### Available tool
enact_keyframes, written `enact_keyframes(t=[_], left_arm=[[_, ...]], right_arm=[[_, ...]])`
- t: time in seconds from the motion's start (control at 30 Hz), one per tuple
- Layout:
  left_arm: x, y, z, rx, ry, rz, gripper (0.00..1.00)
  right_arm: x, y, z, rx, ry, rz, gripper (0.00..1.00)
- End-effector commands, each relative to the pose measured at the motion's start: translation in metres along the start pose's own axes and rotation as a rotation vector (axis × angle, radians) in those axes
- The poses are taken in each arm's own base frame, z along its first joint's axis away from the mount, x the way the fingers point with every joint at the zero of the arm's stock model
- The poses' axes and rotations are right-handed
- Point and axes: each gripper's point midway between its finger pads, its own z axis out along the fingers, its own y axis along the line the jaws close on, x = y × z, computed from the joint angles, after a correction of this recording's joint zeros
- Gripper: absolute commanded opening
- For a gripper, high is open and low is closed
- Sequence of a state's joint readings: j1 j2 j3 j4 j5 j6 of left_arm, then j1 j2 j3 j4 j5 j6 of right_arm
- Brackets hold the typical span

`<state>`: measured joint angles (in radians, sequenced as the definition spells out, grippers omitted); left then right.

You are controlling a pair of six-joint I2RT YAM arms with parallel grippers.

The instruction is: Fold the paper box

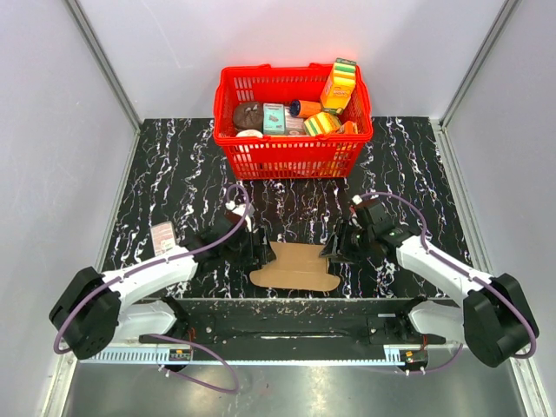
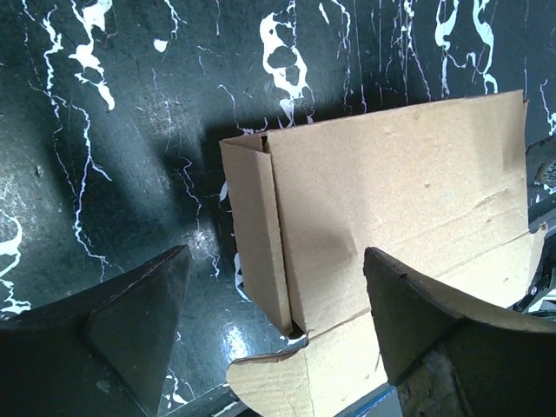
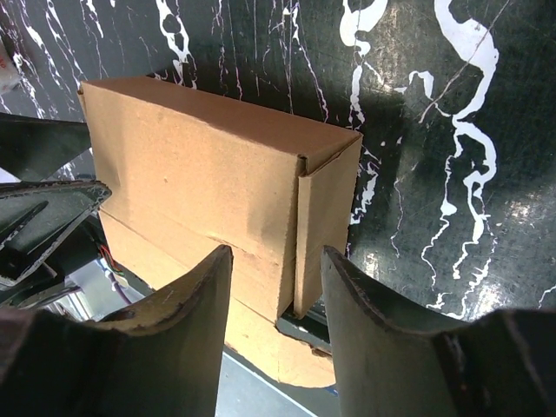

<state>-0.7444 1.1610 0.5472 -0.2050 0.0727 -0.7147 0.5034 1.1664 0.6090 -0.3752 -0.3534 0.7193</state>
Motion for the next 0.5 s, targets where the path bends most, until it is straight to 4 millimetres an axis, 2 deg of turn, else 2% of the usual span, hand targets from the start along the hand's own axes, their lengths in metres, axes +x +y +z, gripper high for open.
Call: enact_keyframes(t=[0.0, 0.17, 0.47], left_arm=[[-0.0065, -0.0113, 0.0046, 0.063, -0.026, 0.004, 0.83], [-0.0044, -0.0134, 0.0096, 0.077, -0.016, -0.002, 0.78], [-0.0080, -0.0147, 0.0137, 0.078, -0.025, -0.001, 0.75]], right_arm=[[-0.0015, 0.0066, 0.0054, -0.035, -0.002, -0.016, 0.50], [-0.0036, 0.0084, 0.0082, -0.043, -0.004, -0.017, 0.49], [-0.0104, 0.0132, 0.0140, -0.052, -0.007, -0.022, 0.40]])
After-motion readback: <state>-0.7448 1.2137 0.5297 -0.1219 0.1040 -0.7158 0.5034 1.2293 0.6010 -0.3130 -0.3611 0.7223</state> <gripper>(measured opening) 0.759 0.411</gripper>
